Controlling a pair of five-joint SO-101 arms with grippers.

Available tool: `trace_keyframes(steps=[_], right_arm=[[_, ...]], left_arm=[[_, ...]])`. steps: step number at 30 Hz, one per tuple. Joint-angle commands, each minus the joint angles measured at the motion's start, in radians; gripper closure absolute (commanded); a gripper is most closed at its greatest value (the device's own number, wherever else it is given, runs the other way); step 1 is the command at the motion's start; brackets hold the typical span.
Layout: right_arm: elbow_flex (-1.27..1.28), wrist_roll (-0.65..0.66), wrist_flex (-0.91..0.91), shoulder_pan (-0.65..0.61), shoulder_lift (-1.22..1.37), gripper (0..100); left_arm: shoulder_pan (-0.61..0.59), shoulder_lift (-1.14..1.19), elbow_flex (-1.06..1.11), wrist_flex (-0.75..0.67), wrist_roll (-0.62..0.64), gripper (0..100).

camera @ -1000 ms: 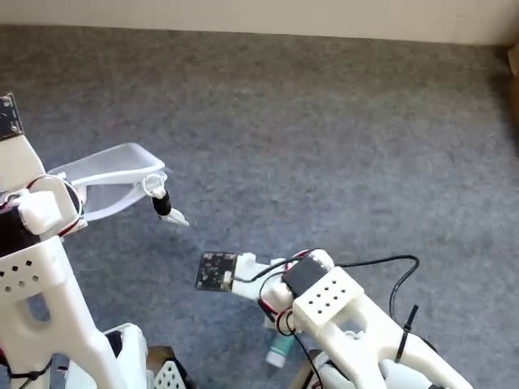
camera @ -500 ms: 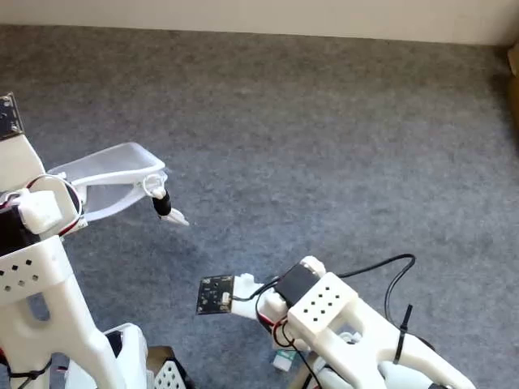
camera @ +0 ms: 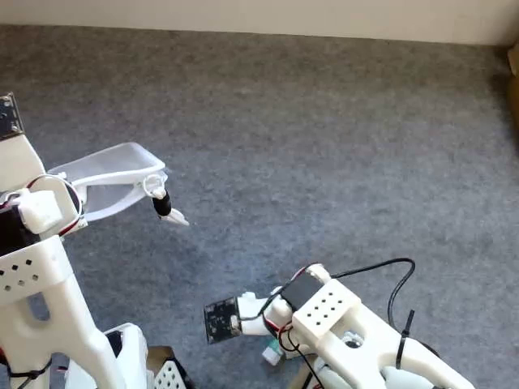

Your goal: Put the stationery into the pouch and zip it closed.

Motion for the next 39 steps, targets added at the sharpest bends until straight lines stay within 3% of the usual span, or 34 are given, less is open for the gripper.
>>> trace_keyframes(steps=[1,4,11,19,29,39], right_arm=[[0.058,0.04,-0.051,0.005,-0.01,76.4],[0.077,0.04,-0.085,0.005,-0.01,79.3],[0.067,0.04,-0.035,0.007,-0.019,99.3],[-0.177,0.015,0.154,0.053,-0.021,99.5],[-0.375,-0.413,-0.044,0.122,0.036,99.4],[-0.504,-0.686,-0.124,0.249,0.423,99.2]], left_arm=[[-0.013,-0.004,-0.005,-0.017,0.006,99],[-0.013,-0.004,-0.005,-0.017,0.006,99],[-0.013,-0.004,-0.002,-0.02,0.006,99],[-0.013,-0.004,-0.002,-0.018,0.006,99],[-0.013,-0.004,-0.002,-0.017,0.006,99],[-0.013,-0.004,-0.002,-0.017,0.006,99]])
